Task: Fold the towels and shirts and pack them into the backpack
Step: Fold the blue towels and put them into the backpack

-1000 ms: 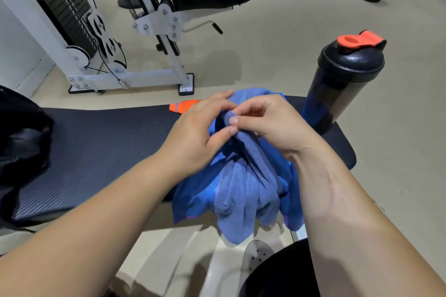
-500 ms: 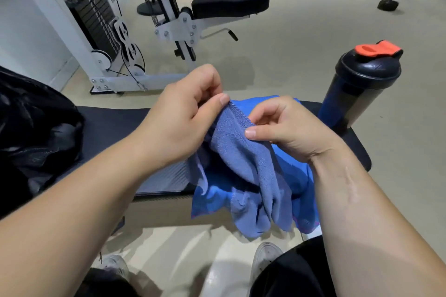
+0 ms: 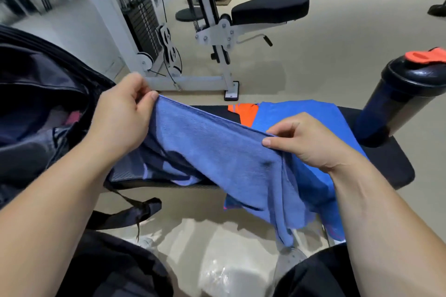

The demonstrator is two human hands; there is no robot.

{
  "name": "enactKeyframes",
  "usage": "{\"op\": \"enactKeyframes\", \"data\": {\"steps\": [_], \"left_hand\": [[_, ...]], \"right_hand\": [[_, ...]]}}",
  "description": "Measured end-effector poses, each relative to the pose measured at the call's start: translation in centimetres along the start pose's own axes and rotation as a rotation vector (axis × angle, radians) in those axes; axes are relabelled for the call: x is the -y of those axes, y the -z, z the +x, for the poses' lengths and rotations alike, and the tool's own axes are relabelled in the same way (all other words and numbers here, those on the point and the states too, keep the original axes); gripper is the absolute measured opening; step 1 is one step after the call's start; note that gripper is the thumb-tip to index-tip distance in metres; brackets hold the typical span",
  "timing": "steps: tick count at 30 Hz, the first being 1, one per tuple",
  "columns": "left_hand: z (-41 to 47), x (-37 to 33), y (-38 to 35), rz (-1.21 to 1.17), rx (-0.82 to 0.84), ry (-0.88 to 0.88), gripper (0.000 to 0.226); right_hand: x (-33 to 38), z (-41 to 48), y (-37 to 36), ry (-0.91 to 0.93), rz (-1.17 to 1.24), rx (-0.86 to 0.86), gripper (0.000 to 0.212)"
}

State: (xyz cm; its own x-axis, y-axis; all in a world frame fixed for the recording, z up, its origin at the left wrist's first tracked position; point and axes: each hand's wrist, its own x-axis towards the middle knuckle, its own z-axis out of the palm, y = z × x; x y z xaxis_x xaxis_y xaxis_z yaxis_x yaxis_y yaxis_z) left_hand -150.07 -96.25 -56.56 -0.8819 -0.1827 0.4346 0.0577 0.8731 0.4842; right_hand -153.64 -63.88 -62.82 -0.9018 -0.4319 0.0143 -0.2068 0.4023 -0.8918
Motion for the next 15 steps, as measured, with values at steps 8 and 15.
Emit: {"op": "enactKeyframes", "data": {"steps": [8,15], "left_hand": [[0.5,1.2,1.7,0.24,-0.058,0.067,0.014],[-2.2,1.0,-1.5,0.237,0.279,0.091,0.028]], "right_hand": [[-3.1,0.2,0.2,-0.195,-0.494,-0.213,0.013],[0.2,-0.7,-1.6,-0.181,-0.395,-0.081,0.028]]}}
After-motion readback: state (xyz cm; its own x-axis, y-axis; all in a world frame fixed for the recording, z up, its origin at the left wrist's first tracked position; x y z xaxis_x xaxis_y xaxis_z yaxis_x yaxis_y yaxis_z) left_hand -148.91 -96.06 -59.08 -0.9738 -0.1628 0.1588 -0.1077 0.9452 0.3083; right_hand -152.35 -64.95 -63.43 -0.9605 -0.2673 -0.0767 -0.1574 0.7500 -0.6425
